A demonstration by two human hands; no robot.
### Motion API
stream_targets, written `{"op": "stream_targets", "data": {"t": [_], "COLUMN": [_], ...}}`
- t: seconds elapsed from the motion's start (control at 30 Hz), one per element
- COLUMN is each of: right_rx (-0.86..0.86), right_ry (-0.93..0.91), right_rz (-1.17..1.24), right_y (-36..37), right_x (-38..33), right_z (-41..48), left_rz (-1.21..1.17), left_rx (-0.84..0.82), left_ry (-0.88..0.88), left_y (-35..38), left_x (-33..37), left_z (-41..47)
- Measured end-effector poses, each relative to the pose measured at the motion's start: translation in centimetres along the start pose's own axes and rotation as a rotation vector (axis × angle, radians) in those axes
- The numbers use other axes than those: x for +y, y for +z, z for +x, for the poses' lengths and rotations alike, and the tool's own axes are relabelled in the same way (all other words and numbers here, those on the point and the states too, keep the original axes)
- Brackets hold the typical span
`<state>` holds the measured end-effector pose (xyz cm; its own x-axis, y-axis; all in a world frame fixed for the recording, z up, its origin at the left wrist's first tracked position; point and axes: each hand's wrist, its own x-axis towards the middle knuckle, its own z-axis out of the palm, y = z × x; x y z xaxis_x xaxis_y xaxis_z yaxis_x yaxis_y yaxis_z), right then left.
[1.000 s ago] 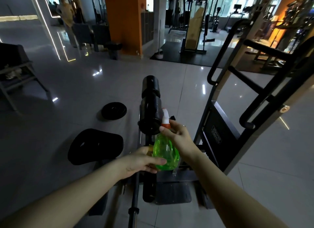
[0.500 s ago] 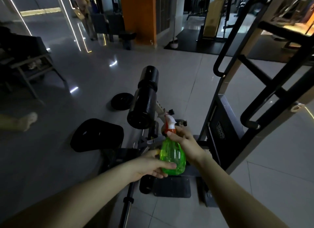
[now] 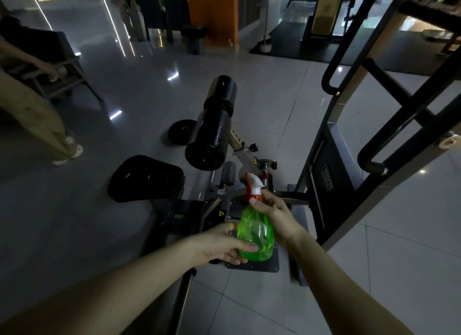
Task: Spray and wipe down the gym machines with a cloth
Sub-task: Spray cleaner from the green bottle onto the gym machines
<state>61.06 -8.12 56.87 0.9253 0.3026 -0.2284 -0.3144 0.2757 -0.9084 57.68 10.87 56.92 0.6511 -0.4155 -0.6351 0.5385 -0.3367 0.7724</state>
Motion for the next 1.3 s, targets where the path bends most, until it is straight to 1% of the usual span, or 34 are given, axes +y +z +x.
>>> {"op": "stream_targets", "data": {"t": [0.07,0.2,0.3,0.37,0.5,0.7,0.8,0.93,1.1,1.3], "right_rx": [0.009,0.012,0.015,0.030,0.006,0.040,-0.013,-0.064,0.091,0.342], "right_ry": [-0.001,0.053,0.049,0.023,-0.047,-0.080,-0.017,0.080,0.064,0.022], "right_rz": [-0.014,0.004,-0.005,-0.060,-0.198,-0.292,-0.320,-0.342,-0.377,-0.493], "right_y": [0.3,0.9,2.5,4.2,8.7,15.5,17.8,20.8,26.3,30.5], "right_x": [0.3,0.8,1.2,1.5,2.5,3.8,4.2,5.5,6.8,8.6], "right_z": [-0.1,-0.3,-0.3,-0.1,1.0,3.1,4.3,5.9,8.4,10.9], "left_rz": [-0.003,-0.006,-0.014,-0.034,-0.094,-0.107,-0.171,-0.186,-0.233,-0.322], "left_rx": [0.004,0.017,0.025,0.036,0.101,0.239,0.243,0.168,0.097,-0.045], "left_ry": [-0.001,-0.001,0.004,0.012,0.058,0.150,0.145,0.119,0.119,0.057], "left_y": [0.0,-0.9,-1.9,-2.6,-5.0,-10.2,-13.7,-19.0,-24.6,-28.4], "left_x": [-0.4,-1.5,-2.4,-3.1,-5.2,-7.9,-9.6,-11.0,-12.0,-12.9], "left_z": [0.0,-0.3,-1.2,-2.1,-4.1,-6.7,-7.5,-8.5,-8.8,-8.3]}}
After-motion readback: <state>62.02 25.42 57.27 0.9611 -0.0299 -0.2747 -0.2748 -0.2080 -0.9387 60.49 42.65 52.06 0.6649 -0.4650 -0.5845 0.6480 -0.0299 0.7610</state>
